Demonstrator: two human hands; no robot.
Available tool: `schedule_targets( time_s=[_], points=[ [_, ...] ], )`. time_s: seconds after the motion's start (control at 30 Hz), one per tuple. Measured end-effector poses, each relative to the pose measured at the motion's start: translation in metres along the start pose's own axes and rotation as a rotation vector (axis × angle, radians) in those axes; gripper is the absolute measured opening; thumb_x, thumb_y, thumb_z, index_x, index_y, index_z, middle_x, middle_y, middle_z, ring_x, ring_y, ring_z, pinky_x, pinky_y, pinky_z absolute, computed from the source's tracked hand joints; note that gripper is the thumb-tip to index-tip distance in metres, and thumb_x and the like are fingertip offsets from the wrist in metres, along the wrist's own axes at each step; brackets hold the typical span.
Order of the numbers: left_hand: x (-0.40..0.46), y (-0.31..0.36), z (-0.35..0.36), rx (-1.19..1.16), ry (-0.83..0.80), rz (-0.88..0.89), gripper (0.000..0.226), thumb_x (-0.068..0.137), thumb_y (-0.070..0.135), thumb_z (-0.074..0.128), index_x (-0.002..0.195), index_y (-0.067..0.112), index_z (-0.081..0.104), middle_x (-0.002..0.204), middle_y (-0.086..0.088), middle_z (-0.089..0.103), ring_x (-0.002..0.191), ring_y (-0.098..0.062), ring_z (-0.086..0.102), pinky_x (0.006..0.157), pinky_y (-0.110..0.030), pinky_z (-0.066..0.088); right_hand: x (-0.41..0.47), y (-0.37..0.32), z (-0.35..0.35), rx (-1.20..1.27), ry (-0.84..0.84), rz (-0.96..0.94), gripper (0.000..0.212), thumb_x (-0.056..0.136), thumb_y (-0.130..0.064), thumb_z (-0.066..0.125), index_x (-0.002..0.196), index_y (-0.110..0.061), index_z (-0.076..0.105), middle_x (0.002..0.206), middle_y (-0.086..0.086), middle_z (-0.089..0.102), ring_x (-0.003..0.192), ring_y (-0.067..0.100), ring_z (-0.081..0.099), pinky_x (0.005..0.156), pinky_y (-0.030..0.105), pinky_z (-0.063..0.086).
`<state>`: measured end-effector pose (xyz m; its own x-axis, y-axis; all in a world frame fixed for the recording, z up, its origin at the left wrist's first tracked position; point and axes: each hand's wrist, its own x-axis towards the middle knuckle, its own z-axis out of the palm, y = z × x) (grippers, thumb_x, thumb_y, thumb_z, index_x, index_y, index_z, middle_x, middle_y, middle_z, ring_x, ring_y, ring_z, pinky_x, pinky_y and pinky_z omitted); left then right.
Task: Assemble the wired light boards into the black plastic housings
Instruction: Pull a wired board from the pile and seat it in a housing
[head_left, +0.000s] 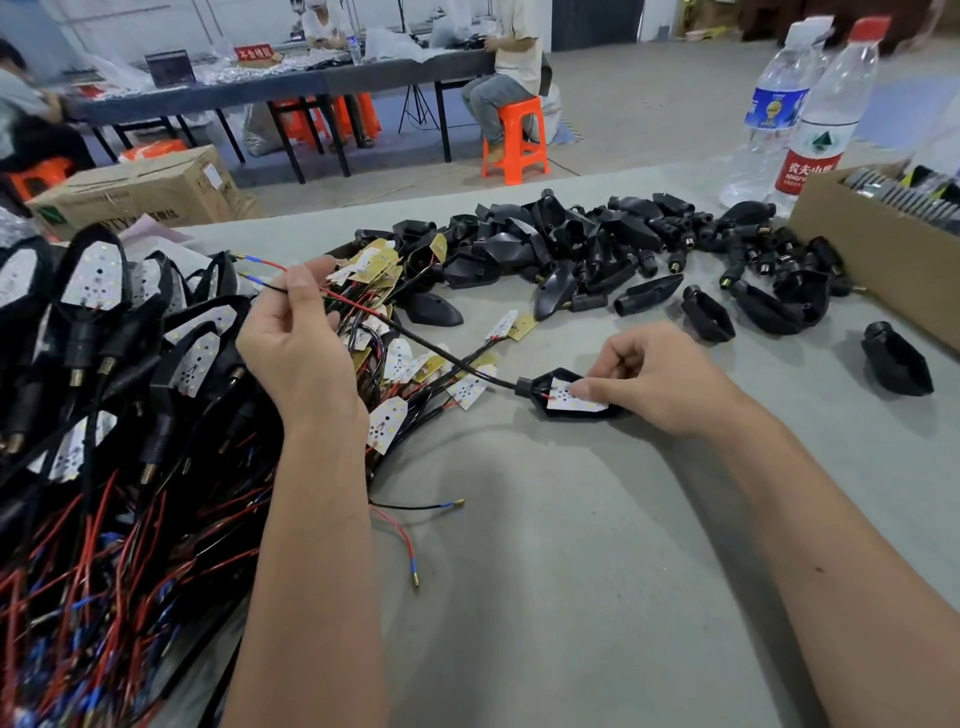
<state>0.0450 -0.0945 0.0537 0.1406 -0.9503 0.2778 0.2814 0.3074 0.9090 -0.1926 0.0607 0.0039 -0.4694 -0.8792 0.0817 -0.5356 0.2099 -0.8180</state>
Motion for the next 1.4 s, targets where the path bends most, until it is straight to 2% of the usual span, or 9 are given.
schedule_targets(
  time_s=[0.13, 0.33, 0.57, 0.87, 0.97, 1.03, 1.13, 1.3, 1.4],
  points=[
    [0.003, 0.008, 0.000, -0.355, -0.146, -0.152, 0.030, 0.111, 0.021, 0.041, 0.103, 0.008, 0.067, 0.074, 0.002, 0.062, 0.069, -0.013, 0.058, 0.074, -0.028, 0.052, -0.001, 0.000, -0.001, 0.013, -0.179, -0.068, 0.015, 0.083, -0.029, 0.087, 0.079, -0.021, 0.074, 0.063, 0.006, 0.064, 0.058, 0.013, 0.053, 0.062, 0.032, 0.043],
    [-0.006, 0.010, 0.010, -0.272, -0.234, -0.151, 0.032, 0.112, 0.015, 0.036, 0.101, 0.006, 0.065, 0.072, 0.002, 0.044, 0.058, -0.008, 0.032, 0.058, -0.022, 0.030, 0.001, -0.002, 0.004, -0.023, -0.234, -0.108, 0.004, 0.092, -0.031, 0.076, 0.091, -0.034, 0.074, 0.069, -0.009, 0.066, 0.061, 0.007, 0.058, 0.064, 0.027, 0.050],
    [-0.002, 0.011, 0.005, -0.353, -0.228, -0.174, 0.034, 0.112, 0.013, 0.034, 0.103, 0.002, 0.065, 0.074, 0.000, 0.046, 0.059, -0.010, 0.031, 0.057, -0.022, 0.029, -0.003, -0.005, 0.001, -0.005, -0.306, -0.102, 0.007, 0.085, -0.033, 0.085, 0.084, -0.030, 0.078, 0.061, -0.014, 0.055, 0.056, 0.007, 0.047, 0.053, 0.019, 0.039],
    [0.011, 0.008, -0.005, -0.714, -0.043, -0.375, 0.033, 0.113, 0.021, 0.030, 0.102, 0.008, 0.058, 0.065, 0.002, 0.045, 0.052, -0.008, 0.033, 0.050, -0.019, 0.032, -0.008, -0.008, 0.003, 0.043, -0.211, -0.075, 0.016, 0.081, -0.026, 0.088, 0.075, -0.019, 0.075, 0.064, -0.006, 0.064, 0.058, 0.006, 0.051, 0.055, 0.017, 0.041],
    [0.010, 0.005, -0.006, -0.722, -0.011, -0.410, 0.029, 0.113, 0.030, 0.032, 0.103, 0.017, 0.056, 0.061, 0.005, 0.039, 0.049, -0.008, 0.028, 0.048, -0.019, 0.027, -0.009, -0.011, 0.006, 0.241, -0.194, -0.056, 0.018, 0.087, -0.015, 0.082, 0.075, -0.017, 0.068, 0.070, 0.006, 0.059, 0.060, 0.013, 0.054, 0.054, 0.023, 0.048],
    [0.008, 0.003, -0.005, -0.793, 0.012, -0.444, 0.029, 0.112, 0.037, 0.034, 0.104, 0.018, 0.055, 0.062, 0.004, 0.036, 0.048, -0.009, 0.025, 0.047, -0.019, 0.025, -0.010, -0.013, 0.008, 0.341, -0.207, -0.015, 0.018, 0.093, -0.012, 0.076, 0.079, -0.016, 0.065, 0.073, 0.016, 0.062, 0.059, 0.021, 0.060, 0.053, 0.031, 0.050],
    [0.005, 0.001, -0.001, -0.907, 0.008, -0.506, 0.034, 0.111, 0.038, 0.038, 0.092, 0.013, 0.051, 0.061, 0.003, 0.035, 0.047, -0.010, 0.026, 0.046, -0.020, 0.026, -0.012, -0.015, 0.011, 0.379, -0.219, 0.002, 0.015, 0.098, -0.008, 0.069, 0.088, -0.006, 0.057, 0.077, 0.020, 0.073, 0.053, 0.018, 0.067, 0.043, 0.025, 0.046],
    [0.000, -0.003, 0.004, -0.834, -0.031, -0.549, 0.030, 0.109, 0.035, 0.044, 0.089, 0.014, 0.050, 0.065, 0.002, 0.040, 0.050, -0.011, 0.030, 0.050, -0.021, 0.031, -0.012, -0.012, 0.009, 0.405, -0.188, -0.010, 0.016, 0.096, -0.005, 0.070, 0.090, 0.000, 0.056, 0.086, 0.042, 0.058, 0.067, 0.029, 0.074, 0.041, 0.025, 0.045],
    [-0.004, -0.005, 0.007, -0.739, -0.065, -0.571, 0.029, 0.109, 0.036, 0.043, 0.090, 0.017, 0.052, 0.065, 0.004, 0.039, 0.052, -0.010, 0.027, 0.054, -0.021, 0.028, -0.011, -0.013, 0.011, 0.414, -0.202, -0.016, 0.016, 0.096, -0.006, 0.071, 0.088, -0.005, 0.057, 0.080, 0.036, 0.057, 0.069, 0.032, 0.076, 0.041, 0.025, 0.044]
  ],
)
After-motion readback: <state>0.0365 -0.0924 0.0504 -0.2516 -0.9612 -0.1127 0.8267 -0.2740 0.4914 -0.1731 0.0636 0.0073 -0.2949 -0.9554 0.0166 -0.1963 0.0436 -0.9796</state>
